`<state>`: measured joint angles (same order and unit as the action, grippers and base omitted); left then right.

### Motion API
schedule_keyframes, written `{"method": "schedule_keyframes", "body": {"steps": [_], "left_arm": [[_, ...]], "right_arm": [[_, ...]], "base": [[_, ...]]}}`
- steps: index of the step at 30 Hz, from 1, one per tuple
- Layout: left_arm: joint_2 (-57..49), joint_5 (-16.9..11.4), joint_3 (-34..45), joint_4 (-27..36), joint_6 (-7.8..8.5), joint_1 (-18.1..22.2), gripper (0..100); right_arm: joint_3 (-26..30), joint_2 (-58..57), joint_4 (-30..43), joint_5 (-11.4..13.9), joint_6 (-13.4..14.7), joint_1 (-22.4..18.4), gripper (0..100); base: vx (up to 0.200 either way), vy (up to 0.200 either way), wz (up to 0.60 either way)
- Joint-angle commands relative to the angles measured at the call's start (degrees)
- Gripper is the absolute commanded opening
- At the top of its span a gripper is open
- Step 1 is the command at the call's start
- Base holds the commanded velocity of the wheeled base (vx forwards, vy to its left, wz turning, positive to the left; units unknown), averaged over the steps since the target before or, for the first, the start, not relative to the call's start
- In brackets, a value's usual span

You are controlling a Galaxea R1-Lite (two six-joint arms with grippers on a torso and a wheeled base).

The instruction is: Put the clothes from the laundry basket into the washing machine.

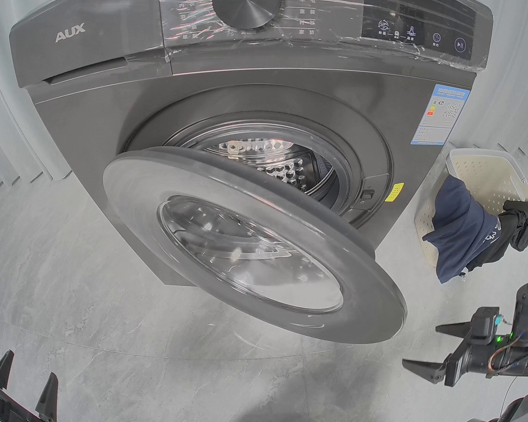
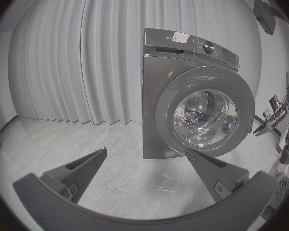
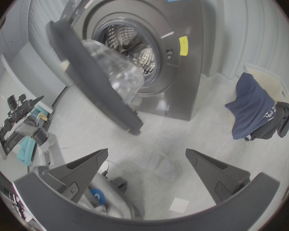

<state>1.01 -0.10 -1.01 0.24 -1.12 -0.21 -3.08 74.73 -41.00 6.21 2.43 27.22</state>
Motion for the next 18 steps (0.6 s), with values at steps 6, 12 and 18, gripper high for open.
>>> {"method": "schedule_keyframes", "body": {"steps": [6, 12, 18], "left_arm": [[-0.66, 0.01, 0.75, 0.02, -0.11, 0.03, 100], [-0.66, 0.01, 0.75, 0.02, -0.11, 0.03, 100], [-0.66, 0.01, 0.75, 0.02, -0.11, 0.03, 100]], "right_arm": [[-20.12, 8.86, 4.79, 2.23, -3.39, -8.94, 100], [-21.00, 9.21, 7.60, 1.71, -2.78, -3.49, 100], [-15.90, 6.31, 7.60, 1.88, -2.87, 0.73, 100]], "base": [[0.000, 0.000, 0.00], [0.000, 0.000, 0.00], [0.000, 0.000, 0.00]]}}
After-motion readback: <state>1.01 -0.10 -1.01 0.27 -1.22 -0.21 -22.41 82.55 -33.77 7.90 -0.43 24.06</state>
